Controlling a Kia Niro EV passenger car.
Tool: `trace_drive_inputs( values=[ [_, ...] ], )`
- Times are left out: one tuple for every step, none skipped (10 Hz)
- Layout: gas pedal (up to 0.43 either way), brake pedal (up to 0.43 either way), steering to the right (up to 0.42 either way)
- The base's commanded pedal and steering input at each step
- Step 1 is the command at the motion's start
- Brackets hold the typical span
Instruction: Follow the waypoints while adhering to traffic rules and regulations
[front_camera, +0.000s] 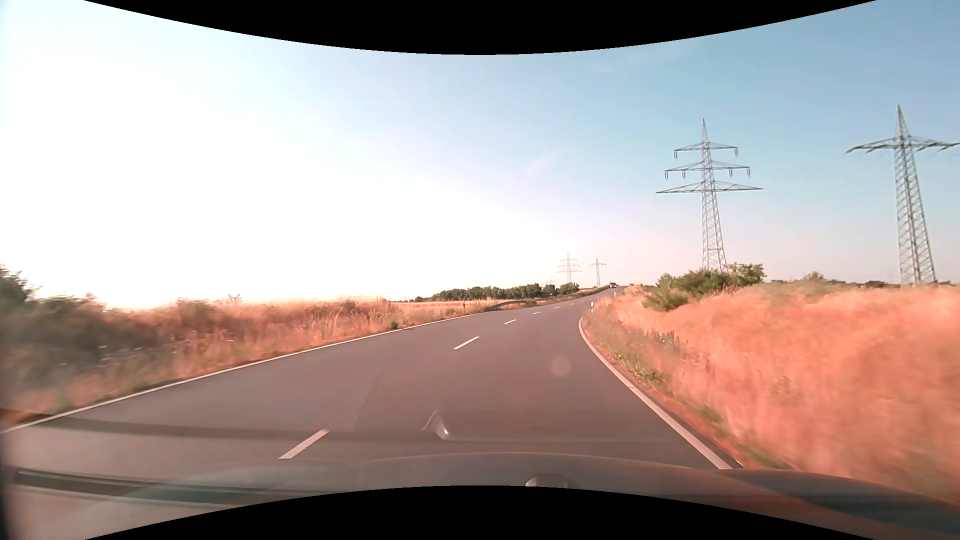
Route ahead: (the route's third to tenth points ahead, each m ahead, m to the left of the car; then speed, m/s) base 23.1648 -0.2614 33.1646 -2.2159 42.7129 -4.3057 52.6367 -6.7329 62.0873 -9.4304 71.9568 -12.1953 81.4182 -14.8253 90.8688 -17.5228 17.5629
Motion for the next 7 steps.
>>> trace_drive_inputs(
  values=[
    [0.311,0.0,0.031],
    [0.311,0.0,0.031],
    [0.311,0.0,0.031],
    [0.311,0.0,0.031],
    [0.311,0.0,0.031],
    [0.311,0.0,0.03],
    [0.319,0.0,0.029]
  ],
)
